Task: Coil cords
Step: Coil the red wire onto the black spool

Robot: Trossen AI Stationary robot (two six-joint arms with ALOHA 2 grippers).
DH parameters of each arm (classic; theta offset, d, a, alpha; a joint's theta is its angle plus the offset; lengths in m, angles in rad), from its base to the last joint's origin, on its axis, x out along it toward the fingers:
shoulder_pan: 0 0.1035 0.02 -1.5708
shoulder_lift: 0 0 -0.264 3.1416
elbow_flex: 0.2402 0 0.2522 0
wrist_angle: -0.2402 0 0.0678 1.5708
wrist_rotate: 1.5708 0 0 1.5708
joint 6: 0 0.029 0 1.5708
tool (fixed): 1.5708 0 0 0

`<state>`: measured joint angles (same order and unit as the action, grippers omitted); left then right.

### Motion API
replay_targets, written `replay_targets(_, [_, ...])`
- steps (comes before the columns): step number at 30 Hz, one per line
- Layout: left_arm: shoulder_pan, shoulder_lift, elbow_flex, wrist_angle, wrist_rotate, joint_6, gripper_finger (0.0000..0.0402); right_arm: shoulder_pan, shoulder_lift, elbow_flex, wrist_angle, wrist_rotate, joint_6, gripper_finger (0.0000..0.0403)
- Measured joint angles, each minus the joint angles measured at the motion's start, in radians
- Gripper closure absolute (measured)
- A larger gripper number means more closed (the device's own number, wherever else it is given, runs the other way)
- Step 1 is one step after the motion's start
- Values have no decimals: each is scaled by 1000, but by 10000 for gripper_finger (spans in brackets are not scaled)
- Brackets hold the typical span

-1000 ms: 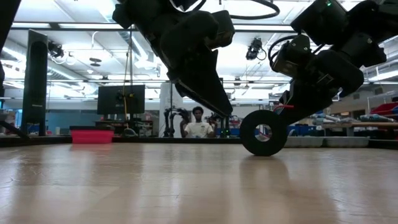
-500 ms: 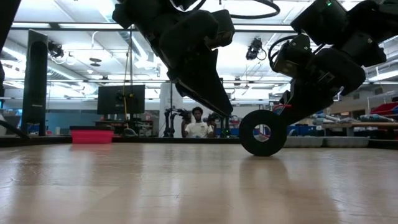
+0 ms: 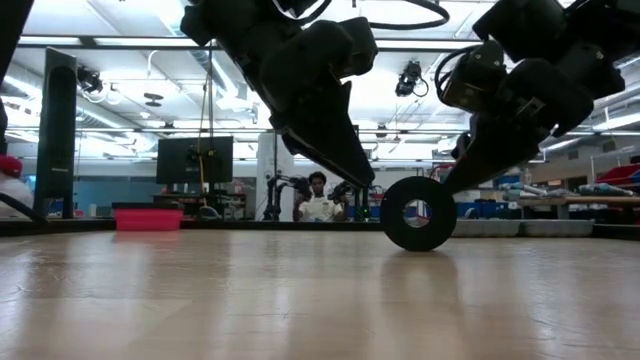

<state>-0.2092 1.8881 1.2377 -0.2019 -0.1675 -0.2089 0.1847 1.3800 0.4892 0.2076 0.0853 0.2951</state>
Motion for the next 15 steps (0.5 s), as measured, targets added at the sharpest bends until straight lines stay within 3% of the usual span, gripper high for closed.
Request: replay_targets(15, [0, 0, 0, 1, -1, -1, 264, 4, 0, 0, -18, 17, 0, 351])
